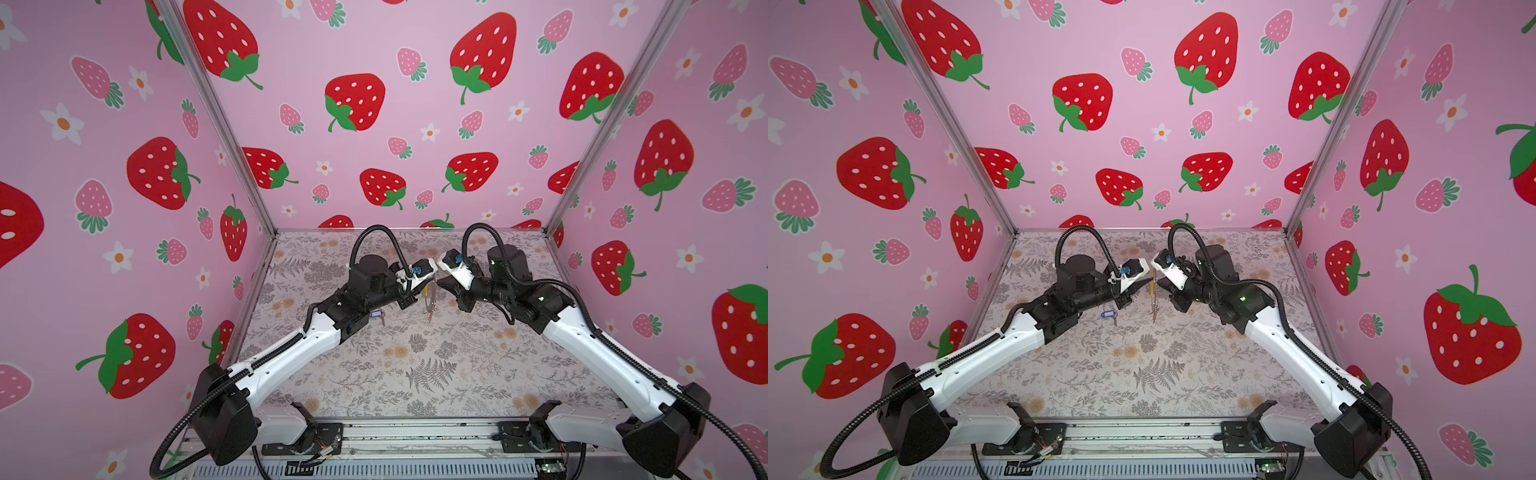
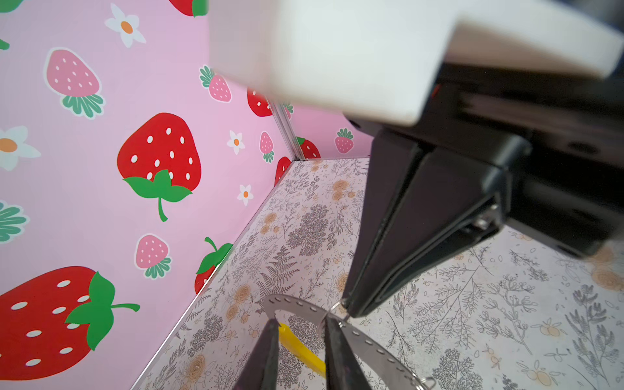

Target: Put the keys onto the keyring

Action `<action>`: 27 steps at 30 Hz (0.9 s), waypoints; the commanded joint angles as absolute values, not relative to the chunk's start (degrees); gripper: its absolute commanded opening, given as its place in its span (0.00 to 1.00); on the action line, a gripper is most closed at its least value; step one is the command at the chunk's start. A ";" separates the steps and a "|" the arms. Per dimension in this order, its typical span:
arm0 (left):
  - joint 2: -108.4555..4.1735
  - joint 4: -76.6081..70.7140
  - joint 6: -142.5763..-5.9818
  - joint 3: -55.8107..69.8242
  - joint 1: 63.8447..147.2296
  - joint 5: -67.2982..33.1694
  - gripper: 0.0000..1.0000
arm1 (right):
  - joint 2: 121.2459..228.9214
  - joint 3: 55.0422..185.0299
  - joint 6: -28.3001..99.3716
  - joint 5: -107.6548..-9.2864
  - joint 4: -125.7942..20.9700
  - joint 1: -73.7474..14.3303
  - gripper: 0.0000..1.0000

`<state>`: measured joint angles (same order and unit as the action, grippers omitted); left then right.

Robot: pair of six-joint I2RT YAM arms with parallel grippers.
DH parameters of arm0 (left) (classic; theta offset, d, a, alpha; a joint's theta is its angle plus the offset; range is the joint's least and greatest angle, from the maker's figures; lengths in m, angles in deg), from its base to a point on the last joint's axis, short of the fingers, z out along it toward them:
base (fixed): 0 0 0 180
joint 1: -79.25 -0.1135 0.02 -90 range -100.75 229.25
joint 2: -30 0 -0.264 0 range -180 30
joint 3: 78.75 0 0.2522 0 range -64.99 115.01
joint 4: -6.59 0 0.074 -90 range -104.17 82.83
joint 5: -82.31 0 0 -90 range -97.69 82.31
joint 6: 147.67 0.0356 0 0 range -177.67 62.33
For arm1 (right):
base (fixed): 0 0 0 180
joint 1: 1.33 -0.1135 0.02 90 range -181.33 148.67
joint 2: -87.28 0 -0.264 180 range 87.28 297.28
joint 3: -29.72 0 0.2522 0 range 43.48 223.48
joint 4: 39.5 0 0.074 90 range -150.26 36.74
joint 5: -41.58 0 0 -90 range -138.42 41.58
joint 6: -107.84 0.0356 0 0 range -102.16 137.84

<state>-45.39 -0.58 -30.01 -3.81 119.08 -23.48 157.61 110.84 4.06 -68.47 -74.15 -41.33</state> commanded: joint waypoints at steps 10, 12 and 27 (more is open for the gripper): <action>-45.75 -0.21 -31.12 -2.93 118.84 -27.26 0.27 | 155.51 110.71 3.33 -70.04 -72.51 -41.68 0.00; -45.93 -0.28 -30.95 -2.78 118.88 -27.25 0.27 | 155.53 110.67 3.43 -70.06 -72.51 -41.68 0.00; -46.99 -0.90 -30.61 -2.04 118.81 -27.41 0.20 | 155.66 110.79 3.33 -71.95 -71.06 -41.74 0.00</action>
